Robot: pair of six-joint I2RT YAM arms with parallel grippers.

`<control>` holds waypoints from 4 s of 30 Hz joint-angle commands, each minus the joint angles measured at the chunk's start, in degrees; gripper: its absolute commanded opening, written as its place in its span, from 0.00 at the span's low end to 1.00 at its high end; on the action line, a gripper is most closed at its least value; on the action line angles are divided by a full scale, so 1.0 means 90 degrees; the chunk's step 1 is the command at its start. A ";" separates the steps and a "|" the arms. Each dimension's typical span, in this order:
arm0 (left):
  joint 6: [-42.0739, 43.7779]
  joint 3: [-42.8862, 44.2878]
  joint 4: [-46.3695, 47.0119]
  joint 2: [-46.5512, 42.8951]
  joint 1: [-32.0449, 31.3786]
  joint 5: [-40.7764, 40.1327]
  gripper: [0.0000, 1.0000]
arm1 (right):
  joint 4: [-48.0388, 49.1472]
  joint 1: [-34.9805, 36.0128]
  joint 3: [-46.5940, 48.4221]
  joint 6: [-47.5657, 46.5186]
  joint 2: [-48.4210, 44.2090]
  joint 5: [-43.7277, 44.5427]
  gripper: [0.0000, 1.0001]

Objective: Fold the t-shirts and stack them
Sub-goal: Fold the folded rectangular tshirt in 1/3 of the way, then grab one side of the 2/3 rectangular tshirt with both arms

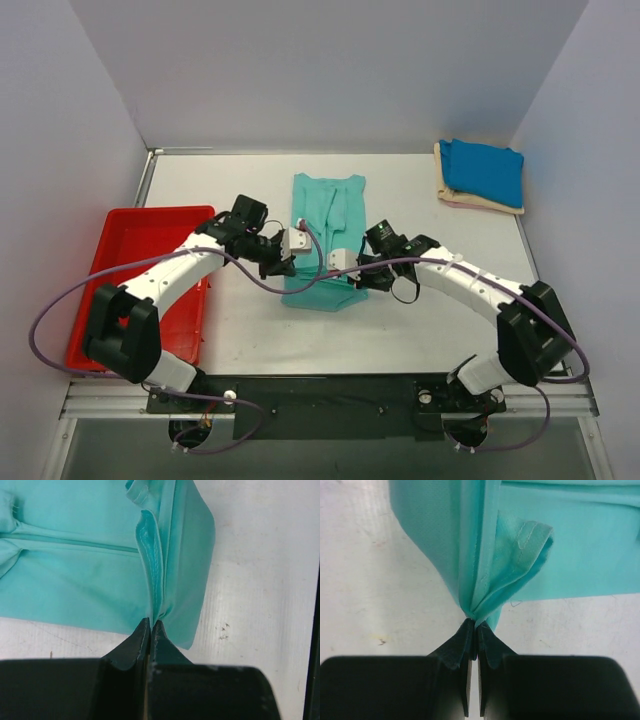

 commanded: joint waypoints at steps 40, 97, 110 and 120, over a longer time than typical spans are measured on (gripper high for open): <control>-0.0471 0.1892 0.1191 0.2477 0.0581 -0.0994 0.00 | -0.2186 -0.1156 0.4529 0.0767 0.3481 0.0015 0.00; 0.1050 -0.0928 0.2137 0.0222 0.0142 -0.0035 0.68 | 0.1946 -0.0873 -0.1017 0.0471 -0.0366 -0.1361 0.53; 0.1580 -0.1049 0.2530 0.1197 -0.0591 -0.1325 0.68 | 0.2102 -0.0189 -0.1311 -0.0590 0.0912 0.0581 0.51; 0.1414 -0.0940 0.2129 0.1403 -0.0640 -0.1824 0.17 | 0.1389 -0.0101 -0.0931 -0.0630 0.1402 0.1090 0.00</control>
